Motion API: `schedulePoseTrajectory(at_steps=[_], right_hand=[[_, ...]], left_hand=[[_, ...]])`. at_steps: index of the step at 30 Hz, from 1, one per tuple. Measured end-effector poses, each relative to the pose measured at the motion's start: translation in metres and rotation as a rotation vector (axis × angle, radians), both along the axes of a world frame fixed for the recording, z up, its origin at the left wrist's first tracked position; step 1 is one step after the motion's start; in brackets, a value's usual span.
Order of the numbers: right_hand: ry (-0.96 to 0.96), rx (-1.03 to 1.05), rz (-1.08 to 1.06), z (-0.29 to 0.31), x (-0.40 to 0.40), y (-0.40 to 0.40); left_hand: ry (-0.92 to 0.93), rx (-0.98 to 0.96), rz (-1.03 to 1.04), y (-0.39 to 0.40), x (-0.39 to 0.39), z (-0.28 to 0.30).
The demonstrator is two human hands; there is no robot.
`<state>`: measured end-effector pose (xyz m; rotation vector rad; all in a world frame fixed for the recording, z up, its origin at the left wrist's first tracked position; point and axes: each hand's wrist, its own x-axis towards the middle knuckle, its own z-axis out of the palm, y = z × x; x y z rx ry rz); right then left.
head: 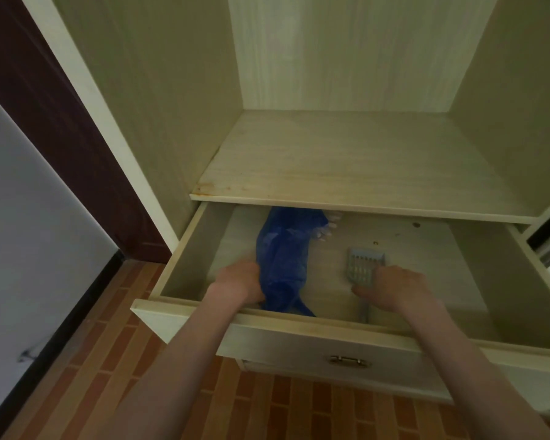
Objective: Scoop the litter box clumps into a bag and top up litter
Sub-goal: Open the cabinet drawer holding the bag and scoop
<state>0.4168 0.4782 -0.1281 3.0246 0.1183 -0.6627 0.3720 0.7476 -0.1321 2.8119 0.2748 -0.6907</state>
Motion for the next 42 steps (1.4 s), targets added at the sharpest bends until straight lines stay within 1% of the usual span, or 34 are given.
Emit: schedulePoseTrajectory(at_steps=[2, 5, 9, 12, 17, 20, 22, 26, 30, 37, 40, 42], right_hand=[[0.068, -0.048, -0.004, -0.002, 0.006, 0.003], [0.154, -0.092, 0.009, -0.006, 0.010, 0.008], [0.201, -0.096, 0.055, -0.010, 0.012, 0.016], [0.190, -0.099, 0.072, -0.019, 0.014, 0.019], [0.210, -0.077, 0.057, -0.033, 0.018, 0.015], [0.238, -0.060, 0.014, -0.041, 0.023, 0.011], [0.283, -0.018, -0.024, -0.047, 0.026, 0.009], [0.371, 0.076, -0.091, -0.053, 0.029, 0.005], [0.406, 0.137, -0.127, -0.058, 0.032, 0.002], [0.334, 0.234, -0.131, -0.058, 0.033, 0.002], [0.320, 0.313, -0.154, -0.057, 0.031, 0.003], [0.290, 0.400, -0.215, -0.057, 0.031, 0.003]], left_hand=[[0.073, 0.034, -0.008, 0.001, 0.008, -0.007], [0.155, 0.031, -0.010, 0.003, 0.018, -0.021], [0.162, 0.018, -0.037, 0.003, 0.025, -0.030], [0.154, -0.070, 0.009, 0.005, 0.029, -0.028], [0.171, -0.312, 0.064, 0.004, 0.030, -0.027], [0.190, -0.376, 0.070, -0.002, 0.032, -0.026], [0.200, -0.385, 0.070, -0.007, 0.036, -0.026], [0.145, -0.320, 0.044, -0.023, 0.041, -0.021], [0.056, -0.282, 0.040, -0.028, 0.044, -0.017], [-0.078, -0.329, 0.086, -0.029, 0.044, -0.005], [-0.104, -0.378, 0.128, -0.028, 0.042, -0.004], [-0.116, -0.425, 0.157, -0.027, 0.040, -0.003]])
